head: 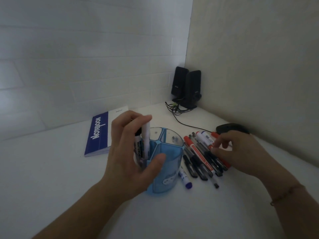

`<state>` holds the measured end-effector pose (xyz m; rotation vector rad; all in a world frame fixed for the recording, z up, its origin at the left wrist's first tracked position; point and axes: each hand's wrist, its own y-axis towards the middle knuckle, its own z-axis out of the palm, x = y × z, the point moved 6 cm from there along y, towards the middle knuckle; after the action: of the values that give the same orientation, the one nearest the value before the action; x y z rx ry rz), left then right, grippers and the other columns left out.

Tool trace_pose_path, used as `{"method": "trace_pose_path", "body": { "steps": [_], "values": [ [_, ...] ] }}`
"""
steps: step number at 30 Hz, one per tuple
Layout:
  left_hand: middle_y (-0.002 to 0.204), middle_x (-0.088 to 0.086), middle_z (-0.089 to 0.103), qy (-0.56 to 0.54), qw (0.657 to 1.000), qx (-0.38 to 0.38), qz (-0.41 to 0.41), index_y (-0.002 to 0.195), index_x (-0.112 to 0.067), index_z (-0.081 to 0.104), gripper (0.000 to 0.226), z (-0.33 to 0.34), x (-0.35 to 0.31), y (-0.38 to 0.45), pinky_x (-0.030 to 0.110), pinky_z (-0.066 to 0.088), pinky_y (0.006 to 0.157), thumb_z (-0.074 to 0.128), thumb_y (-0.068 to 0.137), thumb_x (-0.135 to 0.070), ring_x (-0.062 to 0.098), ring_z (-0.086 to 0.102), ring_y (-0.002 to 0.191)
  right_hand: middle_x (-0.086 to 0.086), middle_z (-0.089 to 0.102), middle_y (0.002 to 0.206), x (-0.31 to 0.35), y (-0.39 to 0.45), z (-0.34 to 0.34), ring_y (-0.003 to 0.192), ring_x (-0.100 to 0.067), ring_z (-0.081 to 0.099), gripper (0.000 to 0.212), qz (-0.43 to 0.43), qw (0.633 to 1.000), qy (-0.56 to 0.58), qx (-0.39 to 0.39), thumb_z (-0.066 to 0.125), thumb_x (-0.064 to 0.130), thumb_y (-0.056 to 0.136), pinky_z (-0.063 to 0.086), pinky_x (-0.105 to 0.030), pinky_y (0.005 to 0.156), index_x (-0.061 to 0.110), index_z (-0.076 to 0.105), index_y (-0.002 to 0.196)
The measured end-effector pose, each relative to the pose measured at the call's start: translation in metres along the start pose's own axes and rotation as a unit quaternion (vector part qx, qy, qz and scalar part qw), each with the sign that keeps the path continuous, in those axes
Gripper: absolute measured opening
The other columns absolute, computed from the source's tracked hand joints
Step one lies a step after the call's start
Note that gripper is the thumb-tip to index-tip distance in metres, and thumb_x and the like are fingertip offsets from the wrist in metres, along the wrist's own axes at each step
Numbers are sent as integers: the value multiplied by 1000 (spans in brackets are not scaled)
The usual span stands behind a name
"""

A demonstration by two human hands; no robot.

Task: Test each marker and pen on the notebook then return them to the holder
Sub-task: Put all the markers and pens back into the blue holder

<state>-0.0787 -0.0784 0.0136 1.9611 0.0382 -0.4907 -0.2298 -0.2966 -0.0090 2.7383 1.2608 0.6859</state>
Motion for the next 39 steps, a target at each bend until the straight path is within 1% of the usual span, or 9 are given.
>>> {"method": "trace_pose_path", "body": {
  "steps": [4,11,18,23,27,30,33,35,39],
  "values": [
    [127,17,40,-3,1000,17,-7,122,-8,51,48,0,0,0,14,30,102,54,79,-29,8,34,125,9,56,90,-8,1,4,83,-12,55,14,30,999,-29,33,64,27,87,42,-25,72,39,59,80],
    [124,9,39,-26,999,30,-11,121,-5,49,48,-3,0,4,15,33,98,54,78,-26,10,38,121,4,58,98,-17,1,12,69,0,49,9,40,995,-60,75,65,29,86,32,-14,55,34,59,90],
    [127,4,35,-10,998,66,10,117,-11,52,60,-2,3,3,14,31,101,63,69,-46,9,33,125,4,58,93,-26,1,12,73,-5,52,10,66,990,-71,102,65,34,85,34,-17,58,36,57,80],
    [131,14,37,-13,996,82,15,113,-7,55,54,-1,7,4,20,32,102,63,71,-39,19,36,128,0,60,85,-29,0,14,71,-12,57,19,89,983,-114,113,63,45,84,38,-24,58,31,64,72],
    [133,11,35,-52,997,58,13,118,-8,49,50,-4,9,3,24,33,101,51,74,-31,22,38,125,-5,63,76,-27,3,-1,66,-17,58,31,100,987,-124,12,60,48,84,42,-28,57,20,69,74],
    [135,6,36,-68,996,52,-22,119,-13,48,47,-4,15,1,30,37,100,49,76,-33,25,38,127,-3,62,75,-16,0,-27,62,-13,54,16,97,984,2,-148,62,35,87,39,-23,49,20,62,83],
    [136,6,36,-74,993,80,-44,123,-18,47,50,2,15,-2,32,41,99,51,77,-38,27,36,131,5,66,82,1,-16,-50,63,-5,64,14,34,914,260,-311,62,21,89,50,-10,53,28,59,100],
    [135,4,36,-80,992,87,-43,125,-19,47,52,4,13,-3,27,41,97,52,76,-37,25,35,131,3,68,87,18,-29,-60,69,-7,66,23,-42,854,370,-365,57,13,92,54,-18,60,27,54,110],
    [133,2,36,-81,992,85,-38,125,-16,47,53,6,12,-3,24,40,97,52,76,-35,25,36,130,-4,71,86,60,-49,-61,78,-22,69,28,-141,766,534,-329,47,0,94,57,-29,58,18,38,112]
  ]
}}
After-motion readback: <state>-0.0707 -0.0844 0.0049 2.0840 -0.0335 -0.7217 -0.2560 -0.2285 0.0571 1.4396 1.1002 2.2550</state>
